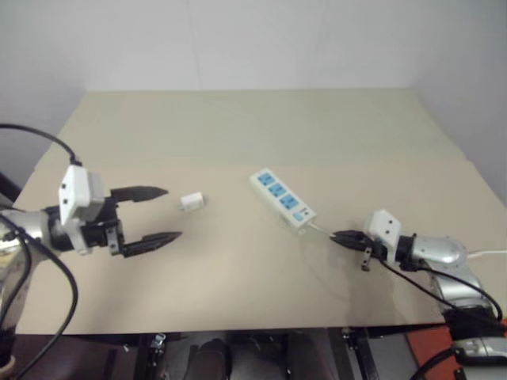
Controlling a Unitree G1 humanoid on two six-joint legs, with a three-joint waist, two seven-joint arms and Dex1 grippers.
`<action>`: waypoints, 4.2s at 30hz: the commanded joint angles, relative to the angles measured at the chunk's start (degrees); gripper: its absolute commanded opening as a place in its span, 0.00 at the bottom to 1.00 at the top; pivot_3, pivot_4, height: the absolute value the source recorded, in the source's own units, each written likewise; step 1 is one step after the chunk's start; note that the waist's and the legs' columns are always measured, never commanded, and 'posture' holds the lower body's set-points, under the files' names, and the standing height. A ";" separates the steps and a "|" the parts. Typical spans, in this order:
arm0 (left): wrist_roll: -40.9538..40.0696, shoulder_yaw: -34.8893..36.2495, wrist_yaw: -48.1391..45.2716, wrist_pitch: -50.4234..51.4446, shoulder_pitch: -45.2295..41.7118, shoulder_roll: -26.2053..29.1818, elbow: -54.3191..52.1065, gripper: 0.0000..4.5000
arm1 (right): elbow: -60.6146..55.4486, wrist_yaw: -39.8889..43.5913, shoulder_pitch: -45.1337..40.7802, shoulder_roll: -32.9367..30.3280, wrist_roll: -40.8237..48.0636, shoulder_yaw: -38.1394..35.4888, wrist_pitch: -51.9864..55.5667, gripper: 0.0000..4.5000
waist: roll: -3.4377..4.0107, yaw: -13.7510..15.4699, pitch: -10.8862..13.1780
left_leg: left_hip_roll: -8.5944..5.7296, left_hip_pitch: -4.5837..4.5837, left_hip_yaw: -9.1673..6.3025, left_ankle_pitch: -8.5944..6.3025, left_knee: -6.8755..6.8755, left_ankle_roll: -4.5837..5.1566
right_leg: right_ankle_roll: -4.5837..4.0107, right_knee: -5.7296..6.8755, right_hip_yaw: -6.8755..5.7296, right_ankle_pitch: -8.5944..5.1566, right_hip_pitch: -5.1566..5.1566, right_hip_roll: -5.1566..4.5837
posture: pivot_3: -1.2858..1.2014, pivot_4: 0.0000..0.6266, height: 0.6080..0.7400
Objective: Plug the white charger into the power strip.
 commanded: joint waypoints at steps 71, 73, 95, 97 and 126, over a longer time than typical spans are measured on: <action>4.60 -2.65 0.56 -3.97 -4.28 0.05 2.55 1.00 | -10.32 -32.25 1.48 27.70 2.93 3.11 12.11 0.95 | -0.01 -0.41 -0.02 | 0.00 0.05 0.02 -0.01 -0.02 0.03 | 0.00 0.07 0.07 0.01 -0.08 0.03 | 0.52 0.24 1.00; 4.62 -2.59 0.62 -3.90 -4.24 0.10 2.53 1.00 | -9.97 -32.12 1.52 27.61 2.84 3.12 11.95 0.86 | -0.04 -0.43 -0.04 | 0.00 0.05 0.03 -0.02 -0.02 0.03 | 0.00 0.07 0.07 0.01 -0.07 0.03 | 0.52 0.24 1.00; 9.60 -8.34 4.44 -3.52 -13.92 -0.50 6.41 1.00 | -9.09 5.85 3.59 11.40 17.00 2.28 7.02 0.76 | -0.12 0.28 -0.08 | 0.01 0.09 0.07 -0.03 0.02 0.06 | -0.01 0.04 0.03 0.02 0.04 0.04 | 0.52 0.24 1.00; 12.95 -11.95 6.56 -2.44 -18.54 -0.81 7.87 1.00 | -7.46 10.60 2.11 11.64 17.38 3.79 6.28 0.76 | -0.12 0.02 -0.08 | 0.00 0.20 0.16 -0.03 0.04 0.06 | -0.01 0.07 0.03 0.03 0.14 0.04 | 0.52 0.24 1.00; 58.66 -57.51 -8.86 2.15 -74.04 -24.71 79.14 1.00 | 7.83 18.71 -8.29 19.81 6.72 13.77 -0.81 0.76 | -0.24 -0.96 -0.09 | 0.01 -0.07 0.34 -0.05 0.16 0.09 | 0.09 0.54 0.08 0.03 -0.18 0.25 | 0.52 0.24 1.00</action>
